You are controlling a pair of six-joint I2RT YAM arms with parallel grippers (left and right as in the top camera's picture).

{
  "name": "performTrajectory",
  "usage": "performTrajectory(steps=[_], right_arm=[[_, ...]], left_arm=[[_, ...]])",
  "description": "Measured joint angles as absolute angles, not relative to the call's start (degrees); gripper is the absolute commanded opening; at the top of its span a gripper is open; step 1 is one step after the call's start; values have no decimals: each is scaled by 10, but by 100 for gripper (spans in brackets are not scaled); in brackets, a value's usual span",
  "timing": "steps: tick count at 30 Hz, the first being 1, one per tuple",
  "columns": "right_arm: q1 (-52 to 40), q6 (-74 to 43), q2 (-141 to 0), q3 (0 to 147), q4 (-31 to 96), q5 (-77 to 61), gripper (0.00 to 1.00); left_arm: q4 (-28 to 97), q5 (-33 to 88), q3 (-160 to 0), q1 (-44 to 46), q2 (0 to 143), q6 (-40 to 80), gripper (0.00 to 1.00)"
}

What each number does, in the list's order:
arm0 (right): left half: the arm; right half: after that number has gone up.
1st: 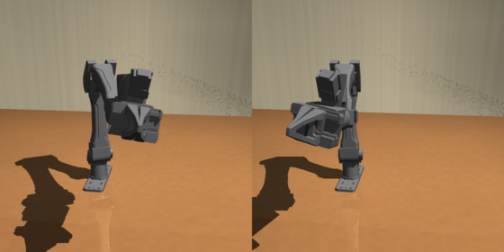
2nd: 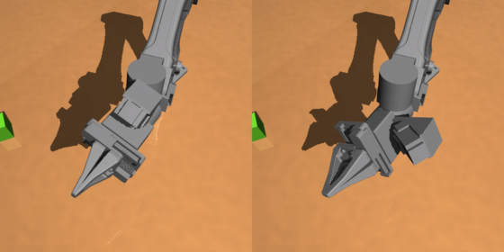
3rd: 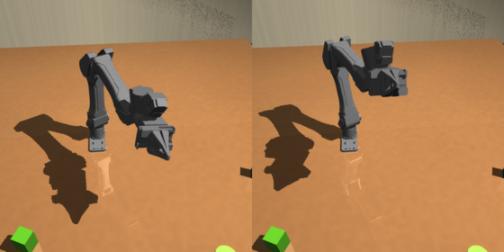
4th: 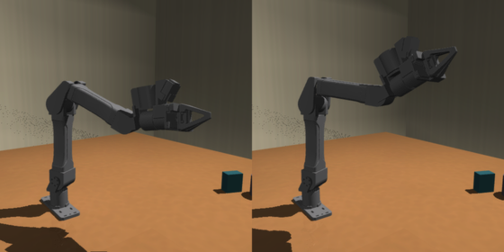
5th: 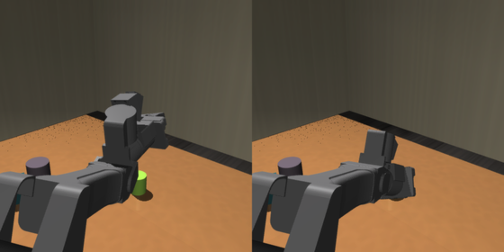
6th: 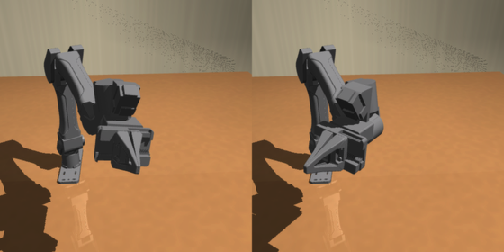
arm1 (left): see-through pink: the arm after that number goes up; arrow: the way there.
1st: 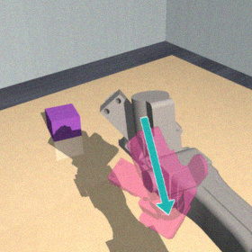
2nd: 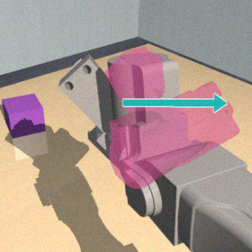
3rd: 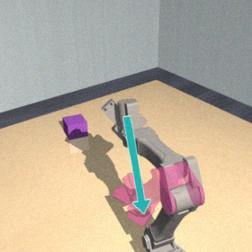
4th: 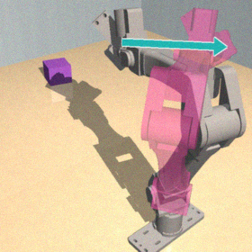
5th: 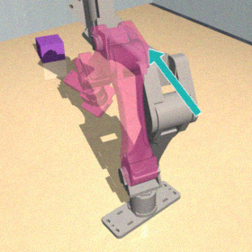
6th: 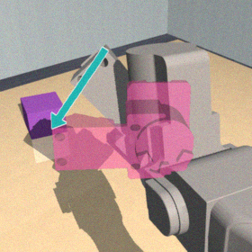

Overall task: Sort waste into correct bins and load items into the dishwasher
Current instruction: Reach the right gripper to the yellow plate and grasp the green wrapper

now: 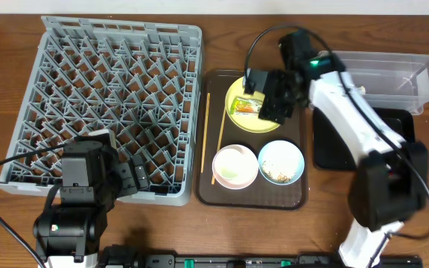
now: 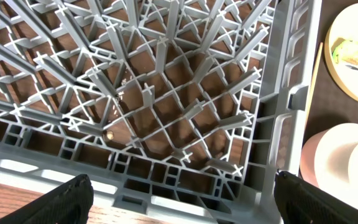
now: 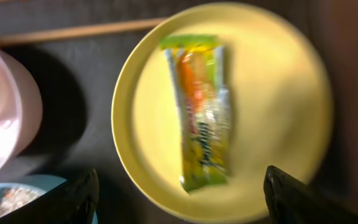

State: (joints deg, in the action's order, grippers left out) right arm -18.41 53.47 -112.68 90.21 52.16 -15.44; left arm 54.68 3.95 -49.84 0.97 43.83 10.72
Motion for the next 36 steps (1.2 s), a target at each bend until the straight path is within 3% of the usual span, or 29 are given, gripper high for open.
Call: performTrajectory(steps=[7, 9, 10, 13, 17, 18, 21, 25, 32, 36], right_arm=[[-203, 546, -1203, 899, 507, -152, 84], [-206, 547, -1213, 899, 498, -150, 90], [-209, 546, -1220, 899, 489, -148, 99], [-210, 546, -1234, 899, 468, -140, 99], [-210, 545, -1236, 898, 450, -134, 80], [-210, 542, -1236, 898, 448, -133, 66], [-211, 538, -1236, 898, 450, -128, 47], [-212, 535, -1236, 898, 444, -100, 43], [-212, 525, -1236, 898, 439, -65, 49], [-212, 518, -1235, 898, 452, -62, 42]], left_arm=[[547, 39, -498, 10, 438, 107, 93], [547, 39, -498, 10, 438, 107, 93], [547, 39, -498, 10, 438, 107, 93], [547, 39, -498, 10, 438, 107, 93], [547, 39, -498, 10, 438, 107, 93], [547, 39, -498, 10, 438, 107, 93], [547, 39, -498, 10, 438, 107, 93], [547, 39, -498, 10, 438, 107, 94], [547, 39, -498, 10, 438, 107, 93], [547, 39, -498, 10, 438, 107, 94]])
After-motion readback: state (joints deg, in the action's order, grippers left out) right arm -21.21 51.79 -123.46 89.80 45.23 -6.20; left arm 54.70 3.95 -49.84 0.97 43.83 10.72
